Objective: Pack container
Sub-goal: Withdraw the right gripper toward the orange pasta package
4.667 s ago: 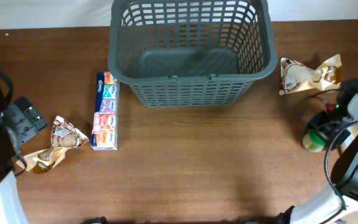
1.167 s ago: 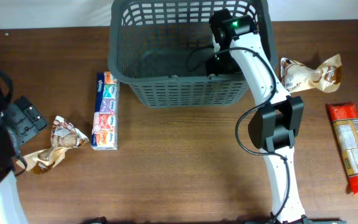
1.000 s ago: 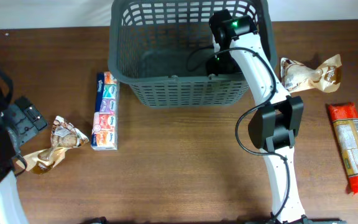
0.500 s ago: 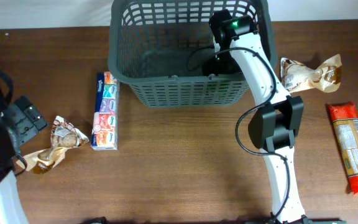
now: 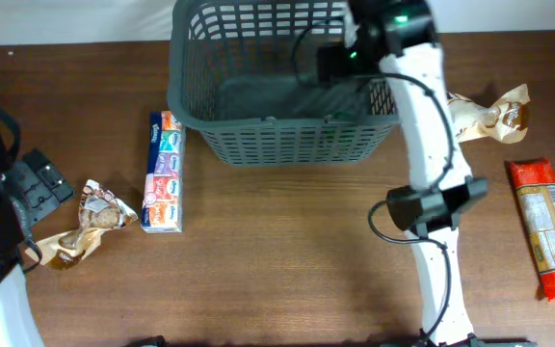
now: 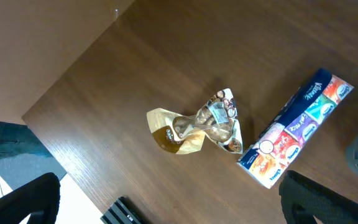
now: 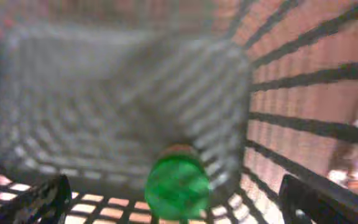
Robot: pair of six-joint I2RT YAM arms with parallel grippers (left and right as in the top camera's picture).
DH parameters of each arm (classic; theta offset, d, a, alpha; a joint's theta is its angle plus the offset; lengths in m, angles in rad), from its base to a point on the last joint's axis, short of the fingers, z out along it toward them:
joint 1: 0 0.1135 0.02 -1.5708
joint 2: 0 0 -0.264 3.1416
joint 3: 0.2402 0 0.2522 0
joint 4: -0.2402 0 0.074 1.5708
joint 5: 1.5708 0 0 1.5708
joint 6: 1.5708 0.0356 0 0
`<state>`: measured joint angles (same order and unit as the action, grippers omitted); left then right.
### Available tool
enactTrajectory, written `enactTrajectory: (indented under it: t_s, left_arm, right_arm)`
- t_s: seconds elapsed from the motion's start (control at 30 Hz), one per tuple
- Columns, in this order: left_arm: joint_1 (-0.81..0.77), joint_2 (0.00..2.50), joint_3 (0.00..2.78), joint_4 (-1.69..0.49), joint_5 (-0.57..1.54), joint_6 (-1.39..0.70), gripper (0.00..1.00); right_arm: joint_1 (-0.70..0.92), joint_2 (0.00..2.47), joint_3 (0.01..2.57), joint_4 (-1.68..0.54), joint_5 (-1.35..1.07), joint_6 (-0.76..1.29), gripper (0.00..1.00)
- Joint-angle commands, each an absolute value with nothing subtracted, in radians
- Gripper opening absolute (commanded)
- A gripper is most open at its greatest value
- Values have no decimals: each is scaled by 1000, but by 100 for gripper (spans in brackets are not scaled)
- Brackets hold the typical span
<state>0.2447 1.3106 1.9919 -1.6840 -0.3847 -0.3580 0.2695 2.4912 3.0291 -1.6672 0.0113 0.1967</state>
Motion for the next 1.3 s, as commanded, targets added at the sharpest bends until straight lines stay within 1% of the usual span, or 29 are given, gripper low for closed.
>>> enactTrajectory:
  t_s: [0.0, 0.13, 0.2, 0.33, 0.47, 0.53, 0.7, 0.73, 0.83, 0.97, 1.03, 1.1, 1.17, 1.27]
  left_arm:
    - [252, 1303, 1997, -1684, -381, -343, 99]
    - [252, 1303, 1997, -1684, -381, -343, 99]
    - [252, 1303, 1997, -1684, -381, -343, 99]
    - [252, 1303, 1997, -1684, -381, -343, 99]
    - [252, 1303, 1997, -1684, -381, -343, 99]
    - [252, 1303, 1997, -1684, -381, -343, 99]
    - [252, 1303, 1997, -1684, -381, -343, 99]
    - [252, 1303, 1997, -1684, -381, -343, 99]
    - [252, 1303, 1997, -1684, -381, -343, 99]
    - [252, 1303, 1997, -1684, -381, -343, 99]
    - [252, 1303, 1997, -1684, -381, -343, 99]
    - [252, 1303, 1997, -1684, -381, -343, 99]
    - [252, 1303, 1997, -1684, -381, -343, 99]
    - [252, 1303, 1997, -1684, -381, -343, 99]
  right_arm:
    - [199, 2387, 3136, -1699, 138, 253, 99]
    - [95, 2310, 3136, -1699, 147, 279, 99]
    - [-7, 2255, 3136, -1699, 128, 298, 99]
    - [-128, 2203, 3127, -1699, 124, 298, 99]
    - [-246, 2143, 3060, -1699, 88, 322, 99]
    - [-301, 2101, 2976, -1699, 71, 345, 99]
    - [-417, 2004, 2663, -1699, 71, 458, 99]
    - [-441, 1992, 2583, -1699, 71, 496, 99]
    - [-480, 1991, 2445, -1699, 60, 600, 99]
    - [-525, 1991, 2294, -1698, 60, 773, 99]
    - [-551, 1991, 2232, -1694, 60, 827, 99]
    - [-575, 1991, 2194, -1677, 70, 814, 99]
    - [-593, 1991, 2169, -1641, 130, 735, 99]
    - [-606, 1992, 2159, -1591, 295, 536, 99]
